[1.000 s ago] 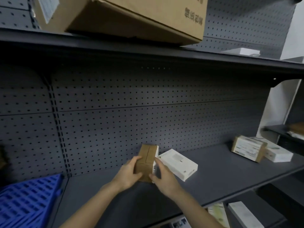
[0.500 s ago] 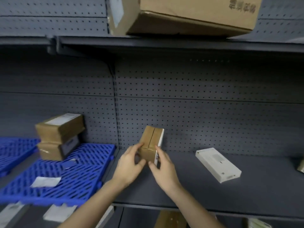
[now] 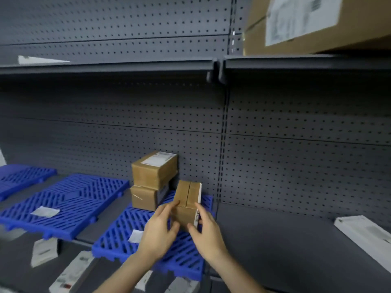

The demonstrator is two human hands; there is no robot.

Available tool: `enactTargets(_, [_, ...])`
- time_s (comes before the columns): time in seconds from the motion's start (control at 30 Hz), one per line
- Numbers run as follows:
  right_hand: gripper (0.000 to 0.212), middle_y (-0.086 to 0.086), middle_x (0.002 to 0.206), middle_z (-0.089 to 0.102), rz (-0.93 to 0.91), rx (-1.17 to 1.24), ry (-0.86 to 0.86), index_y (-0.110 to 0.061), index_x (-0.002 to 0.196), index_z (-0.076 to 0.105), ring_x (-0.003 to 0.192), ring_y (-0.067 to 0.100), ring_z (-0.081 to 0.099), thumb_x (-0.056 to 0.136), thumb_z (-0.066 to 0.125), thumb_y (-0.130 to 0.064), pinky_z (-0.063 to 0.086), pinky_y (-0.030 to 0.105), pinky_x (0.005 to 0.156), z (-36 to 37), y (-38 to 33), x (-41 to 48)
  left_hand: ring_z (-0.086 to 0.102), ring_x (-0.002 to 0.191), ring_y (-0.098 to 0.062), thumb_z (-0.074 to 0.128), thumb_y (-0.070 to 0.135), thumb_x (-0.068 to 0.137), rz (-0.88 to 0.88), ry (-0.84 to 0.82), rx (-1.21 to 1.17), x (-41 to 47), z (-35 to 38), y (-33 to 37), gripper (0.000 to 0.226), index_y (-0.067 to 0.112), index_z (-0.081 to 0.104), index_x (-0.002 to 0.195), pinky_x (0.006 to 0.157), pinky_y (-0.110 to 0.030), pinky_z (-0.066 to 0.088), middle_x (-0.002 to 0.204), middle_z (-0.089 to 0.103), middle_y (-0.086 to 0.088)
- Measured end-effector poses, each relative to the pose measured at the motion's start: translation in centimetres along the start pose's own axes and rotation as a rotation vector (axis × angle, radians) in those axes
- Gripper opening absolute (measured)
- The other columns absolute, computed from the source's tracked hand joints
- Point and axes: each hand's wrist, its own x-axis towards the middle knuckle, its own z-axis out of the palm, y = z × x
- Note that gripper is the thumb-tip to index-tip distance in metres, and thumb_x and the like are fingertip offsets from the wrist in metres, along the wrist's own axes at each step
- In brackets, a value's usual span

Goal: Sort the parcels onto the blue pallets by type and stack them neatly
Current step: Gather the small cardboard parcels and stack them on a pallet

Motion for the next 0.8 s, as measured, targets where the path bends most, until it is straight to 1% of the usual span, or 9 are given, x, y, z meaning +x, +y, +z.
enactTargets(0.13, [0.065, -0.011, 0.153, 0.028, 0.029, -0.031, -0.012, -0.037, 0.148, 0.022, 0.135, 0.007, 0.035, 0.094, 0.056, -0.027, 0.033, 0.019, 0.104, 3.7, -1.5, 2.4, 0.054, 0.112, -0.006, 0.061, 0.015, 0.087, 0.024, -0.06, -0.039, 1.8, -2.2, -4.2, 0.057, 0.035, 0.041, 0.137, 0.087, -0.029, 0.053, 0.127, 0.049, 0.013])
enactTargets(0.27, [0.072, -0.011, 0.157, 0.018, 0.034, -0.057, -0.013, -0.036, 0.15, 0.012, 0.141, 0.008, 0.027, 0.094, 0.055, -0.028, 0.029, 0.023, 0.109, 5.6, -2.1, 4.1, 0.049, 0.117, -0.004, 0.062, 0.017, 0.085, 0.055, -0.122, -0.041, 3.2, -3.3, -6.3, 0.066, 0.037, 0.034, 0.141, 0.095, -0.025, 0.048, 0.132, 0.043, 0.014])
enactTargets(0.33, [0.073, -0.013, 0.159, 0.011, 0.039, -0.056, -0.022, -0.037, 0.151, 0.007, 0.14, 0.008, 0.028, 0.095, 0.054, -0.03, 0.03, 0.02, 0.106, 6.1, -2.1, 4.6, 0.043, 0.125, -0.006, 0.061, 0.019, 0.084, 0.094, -0.179, -0.004, 3.6, -3.6, -7.0, 0.07, 0.035, 0.029, 0.145, 0.099, -0.024, 0.044, 0.145, 0.034, 0.013])
enactTargets(0.4, [0.074, -0.016, 0.159, 0.004, 0.039, -0.067, -0.037, -0.039, 0.15, 0.001, 0.139, 0.007, 0.03, 0.096, 0.051, -0.032, 0.032, 0.018, 0.102, 6.5, -2.2, 4.9, 0.037, 0.132, -0.007, 0.06, 0.02, 0.085, 0.101, -0.245, 0.031, 3.9, -3.8, -7.5, 0.075, 0.035, 0.022, 0.148, 0.1, -0.024, 0.043, 0.156, 0.017, 0.014])
enactTargets(0.5, [0.076, -0.017, 0.159, -0.004, 0.045, -0.072, -0.065, -0.042, 0.149, -0.006, 0.14, 0.008, 0.026, 0.097, 0.049, -0.033, 0.031, 0.019, 0.102, 6.4, -2.0, 5.2, 0.033, 0.136, -0.008, 0.058, 0.021, 0.087, 0.083, -0.293, 0.064, 4.1, -4.0, -7.3, 0.077, 0.036, 0.017, 0.15, 0.097, -0.024, 0.045, 0.159, 0.003, 0.017])
enactTargets(0.57, [0.075, -0.014, 0.16, -0.005, 0.053, -0.068, -0.077, -0.045, 0.148, -0.007, 0.143, 0.01, 0.021, 0.097, 0.049, -0.035, 0.028, 0.025, 0.107, 6.2, -1.8, 5.3, 0.044, 0.128, -0.009, 0.058, 0.02, 0.087, 0.082, -0.284, 0.069, 4.1, -4.3, -6.8, 0.074, 0.037, 0.02, 0.149, 0.092, -0.027, 0.049, 0.157, 0.003, 0.02])
enactTargets(0.63, [0.073, -0.011, 0.16, -0.004, 0.076, -0.062, -0.068, -0.047, 0.147, -0.005, 0.145, 0.013, 0.017, 0.097, 0.047, -0.039, 0.025, 0.032, 0.112, 5.8, -1.7, 5.2, 0.058, 0.104, -0.006, 0.058, 0.02, 0.087, 0.089, -0.256, 0.074, 4.0, -4.5, -6.3, 0.069, 0.04, 0.027, 0.145, 0.08, -0.028, 0.053, 0.152, 0.007, 0.025])
enactTargets(0.7, [0.068, -0.009, 0.16, -0.001, 0.088, -0.071, -0.039, -0.048, 0.147, -0.001, 0.145, 0.015, 0.018, 0.097, 0.045, -0.042, 0.024, 0.036, 0.113, 5.2, -1.7, 4.8, 0.059, 0.081, -0.003, 0.058, 0.021, 0.087, 0.107, -0.217, 0.106, 3.8, -4.6, -5.6, 0.061, 0.041, 0.032, 0.139, 0.065, -0.022, 0.051, 0.148, 0.015, 0.026])
enactTargets(0.8, [0.06, -0.007, 0.159, 0.009, 0.09, -0.093, 0.018, -0.04, 0.149, 0.012, 0.142, 0.014, 0.025, 0.098, 0.043, -0.043, 0.027, 0.032, 0.113, 3.5, -1.5, 3.8, 0.054, 0.078, -0.003, 0.057, 0.02, 0.09, 0.126, -0.159, 0.142, 3.5, -4.1, -3.8, 0.049, 0.036, 0.041, 0.133, 0.061, -0.014, 0.044, 0.141, 0.031, 0.02])
